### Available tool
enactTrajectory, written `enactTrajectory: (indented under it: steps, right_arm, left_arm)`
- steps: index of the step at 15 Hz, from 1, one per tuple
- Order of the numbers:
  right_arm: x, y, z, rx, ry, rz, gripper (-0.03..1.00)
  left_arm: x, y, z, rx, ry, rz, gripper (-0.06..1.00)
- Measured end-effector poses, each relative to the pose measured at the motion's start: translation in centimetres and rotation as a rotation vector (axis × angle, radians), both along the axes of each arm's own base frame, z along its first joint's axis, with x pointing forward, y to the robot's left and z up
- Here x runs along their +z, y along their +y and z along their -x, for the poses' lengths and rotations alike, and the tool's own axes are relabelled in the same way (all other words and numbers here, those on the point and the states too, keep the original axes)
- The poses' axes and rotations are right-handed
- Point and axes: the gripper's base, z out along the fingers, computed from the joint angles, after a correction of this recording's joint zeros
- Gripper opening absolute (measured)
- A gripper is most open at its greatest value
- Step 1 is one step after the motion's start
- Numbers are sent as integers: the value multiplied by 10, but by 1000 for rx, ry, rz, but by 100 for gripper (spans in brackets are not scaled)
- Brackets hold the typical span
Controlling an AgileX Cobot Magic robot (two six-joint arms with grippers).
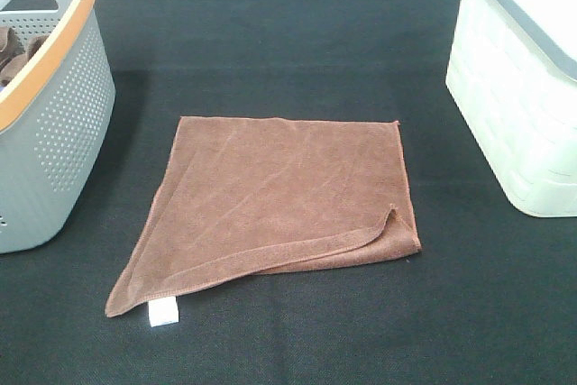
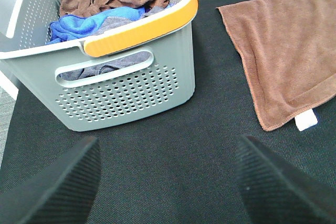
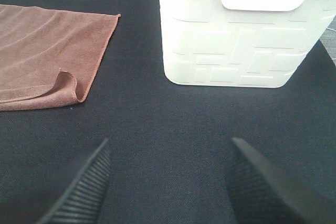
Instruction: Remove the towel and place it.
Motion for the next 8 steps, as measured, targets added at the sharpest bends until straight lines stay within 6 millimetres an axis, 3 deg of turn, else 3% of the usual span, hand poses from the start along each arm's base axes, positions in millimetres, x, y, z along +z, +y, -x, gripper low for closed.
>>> enactTrajectory:
  steps: [8]
  right_arm:
    - [0, 0, 0, 0, 0, 0, 61]
  left_arm:
    - [0, 0, 0, 0, -1, 0, 69]
